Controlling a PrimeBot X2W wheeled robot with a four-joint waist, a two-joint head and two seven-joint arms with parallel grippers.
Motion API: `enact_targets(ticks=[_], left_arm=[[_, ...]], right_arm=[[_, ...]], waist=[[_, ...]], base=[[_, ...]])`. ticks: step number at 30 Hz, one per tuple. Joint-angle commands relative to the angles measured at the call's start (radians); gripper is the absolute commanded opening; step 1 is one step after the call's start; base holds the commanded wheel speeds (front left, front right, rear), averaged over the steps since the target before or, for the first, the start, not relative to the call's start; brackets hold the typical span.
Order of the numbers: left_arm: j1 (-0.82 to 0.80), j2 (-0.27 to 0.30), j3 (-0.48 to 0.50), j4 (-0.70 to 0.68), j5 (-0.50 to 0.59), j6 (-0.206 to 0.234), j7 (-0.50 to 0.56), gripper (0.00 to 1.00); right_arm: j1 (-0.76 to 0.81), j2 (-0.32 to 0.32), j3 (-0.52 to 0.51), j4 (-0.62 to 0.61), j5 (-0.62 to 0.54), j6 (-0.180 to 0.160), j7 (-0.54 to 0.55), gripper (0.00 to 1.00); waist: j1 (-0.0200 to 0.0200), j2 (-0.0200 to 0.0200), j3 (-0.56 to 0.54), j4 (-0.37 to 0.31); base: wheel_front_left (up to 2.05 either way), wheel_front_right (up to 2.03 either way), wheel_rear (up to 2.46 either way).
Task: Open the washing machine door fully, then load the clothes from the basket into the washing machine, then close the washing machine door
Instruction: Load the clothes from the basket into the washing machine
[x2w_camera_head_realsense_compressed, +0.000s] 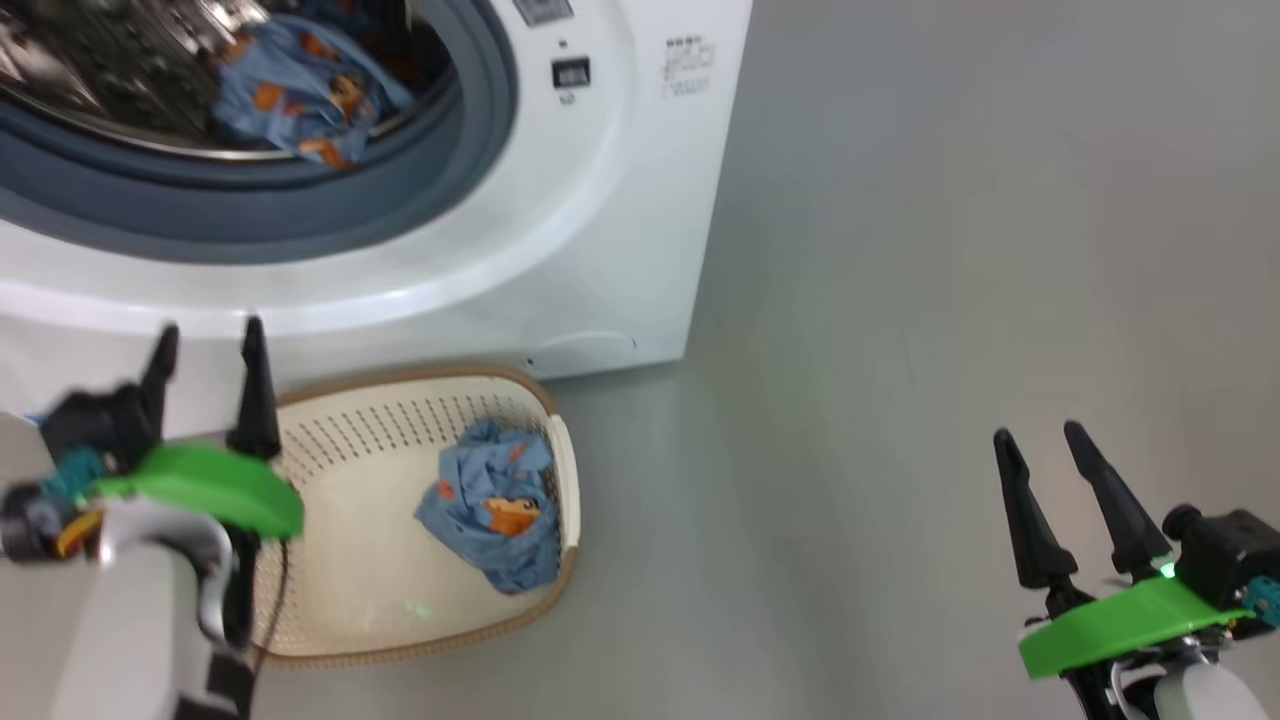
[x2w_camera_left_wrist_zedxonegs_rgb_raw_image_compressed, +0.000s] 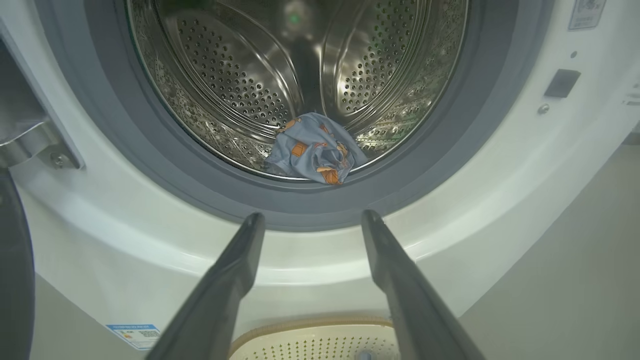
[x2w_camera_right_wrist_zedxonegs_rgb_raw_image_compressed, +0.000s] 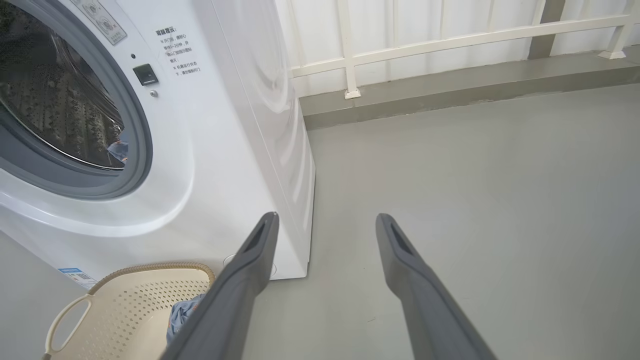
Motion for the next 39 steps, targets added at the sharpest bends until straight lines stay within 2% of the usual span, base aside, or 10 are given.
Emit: enact_targets(ticks=[1,10,20,27,39], left_arm=[[0.028,0.022,0.028,-0.041,0.011,-0.001,-0.006,1.0],[0.262,-0.011,0.053,-0.224,0.019,-0.01,-0.006,1.0],[0.446,-0.031,0.099,-0.404,0.027,-0.011,-0.006,1.0],[0.482,-0.039,0.104,-0.456,0.027,-0.008,-0.006,1.0],[0.487,-0.044,0.097,-0.459,0.023,-0.005,-0.006,1.0]], right_arm=[[0.021,-0.019,0.016,-0.02,-0.006,0.003,-0.012,1.0],[0.09,-0.035,0.002,-0.029,-0.004,0.003,-0.012,1.0],[0.128,-0.035,-0.027,-0.048,-0.003,0.003,-0.012,1.0],[0.13,-0.032,-0.036,-0.053,-0.006,0.003,-0.012,1.0],[0.118,-0.025,-0.026,-0.054,-0.007,0.003,-0.012,1.0]], waist=[[0.0,0.0,-0.051,0.024],[0.0,0.0,-0.115,0.039],[0.0,0.0,-0.127,0.047],[0.0,0.0,-0.119,0.046],[0.0,0.0,-0.112,0.03]], base=[[0.0,0.0,0.0],[0.0,0.0,0.0],[0.0,0.0,0.0],[0.0,0.0,0.0],[0.0,0.0,0.0]])
